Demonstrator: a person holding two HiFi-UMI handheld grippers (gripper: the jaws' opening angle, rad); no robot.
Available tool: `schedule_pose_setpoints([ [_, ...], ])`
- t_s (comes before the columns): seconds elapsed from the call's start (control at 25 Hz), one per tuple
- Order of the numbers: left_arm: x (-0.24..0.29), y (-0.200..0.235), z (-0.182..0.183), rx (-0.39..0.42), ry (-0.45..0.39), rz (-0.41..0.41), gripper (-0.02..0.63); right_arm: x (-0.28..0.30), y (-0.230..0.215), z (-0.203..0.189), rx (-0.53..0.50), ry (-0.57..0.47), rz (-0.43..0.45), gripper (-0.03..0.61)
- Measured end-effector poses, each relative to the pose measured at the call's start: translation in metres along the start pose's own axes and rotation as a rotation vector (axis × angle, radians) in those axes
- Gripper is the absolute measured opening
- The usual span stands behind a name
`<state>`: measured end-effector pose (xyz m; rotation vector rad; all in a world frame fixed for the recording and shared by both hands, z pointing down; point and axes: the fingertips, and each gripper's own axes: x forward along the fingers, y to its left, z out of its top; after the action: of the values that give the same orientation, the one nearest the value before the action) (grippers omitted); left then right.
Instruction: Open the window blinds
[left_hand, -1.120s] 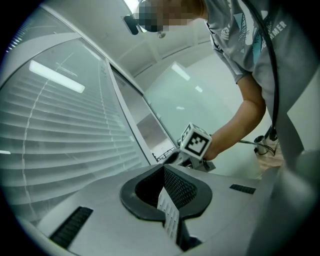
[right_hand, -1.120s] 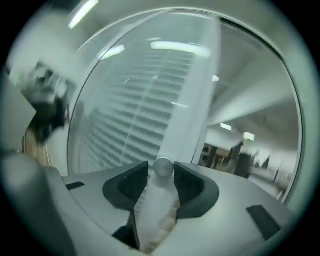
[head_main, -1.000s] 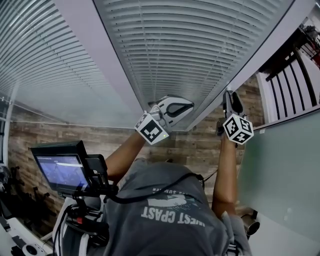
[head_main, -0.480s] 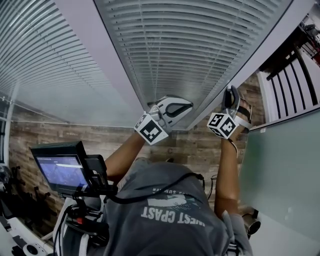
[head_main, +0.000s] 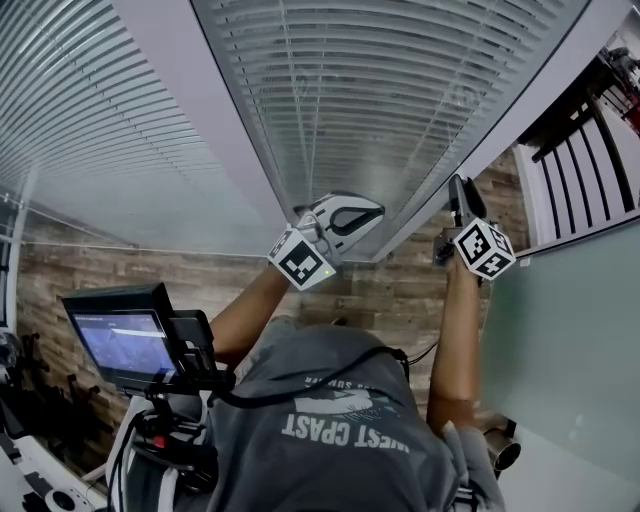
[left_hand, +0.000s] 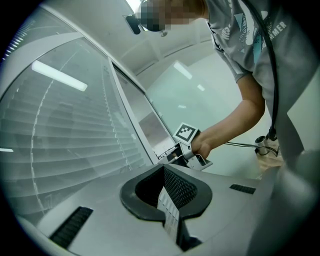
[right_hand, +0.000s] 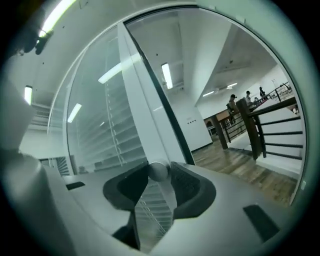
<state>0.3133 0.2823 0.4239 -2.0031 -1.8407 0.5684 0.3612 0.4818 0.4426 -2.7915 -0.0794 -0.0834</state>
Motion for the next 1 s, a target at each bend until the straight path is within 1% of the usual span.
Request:
schedule_pose_setpoints([
  [0.04,0.000,-0.001,0.000,0.001,0.000,-0.001,0.003,0.000,0.000,0.000,-0.008,0.004,-0.006,0.126],
  [0.08,0.000,-0.001,0.000,0.002,-0.001,-0.002,0.003,0.000,0.001,-0.001,-0.083,0.017,-0.026,0.126],
  [0.12,0.001,-0.002,0.000,0.003,-0.001,-0.004,0.003,0.000,0.003,-0.003,-0.265,0.051,-0.068,0.126],
  [0.16,0.001,-0.002,0.000,0.004,-0.001,-0.006,0.003,0.000,0.005,-0.007,-0.555,0.108,-0.134,0.123],
  [0.2,0.001,-0.003,0.000,0.004,-0.002,-0.008,0.003,0.001,0.007,-0.011,-0.900,0.178,-0.212,0.121],
  [0.24,0.001,-0.003,0.000,0.004,-0.003,-0.009,0.003,0.001,0.009,-0.016,-1.223,0.243,-0.283,0.120],
  [0.28,0.001,-0.003,0.000,0.004,-0.003,-0.010,0.003,0.002,0.011,-0.019,-1.448,0.287,-0.329,0.120],
  [0.32,0.002,-0.004,0.000,0.004,-0.005,-0.012,0.003,0.002,0.012,-0.020,-1.542,0.299,-0.343,0.120],
  [0.36,0.003,-0.004,0.001,0.004,-0.006,-0.014,0.003,0.001,0.013,-0.021,-1.550,0.293,-0.336,0.120],
  [0.52,0.007,-0.005,0.005,0.009,-0.015,-0.021,0.003,0.000,0.013,-0.020,-1.504,0.272,-0.313,0.120],
  [1.0,0.005,-0.005,0.002,0.009,-0.010,-0.022,0.003,-0.001,0.012,-0.020,-1.461,0.265,-0.306,0.120],
])
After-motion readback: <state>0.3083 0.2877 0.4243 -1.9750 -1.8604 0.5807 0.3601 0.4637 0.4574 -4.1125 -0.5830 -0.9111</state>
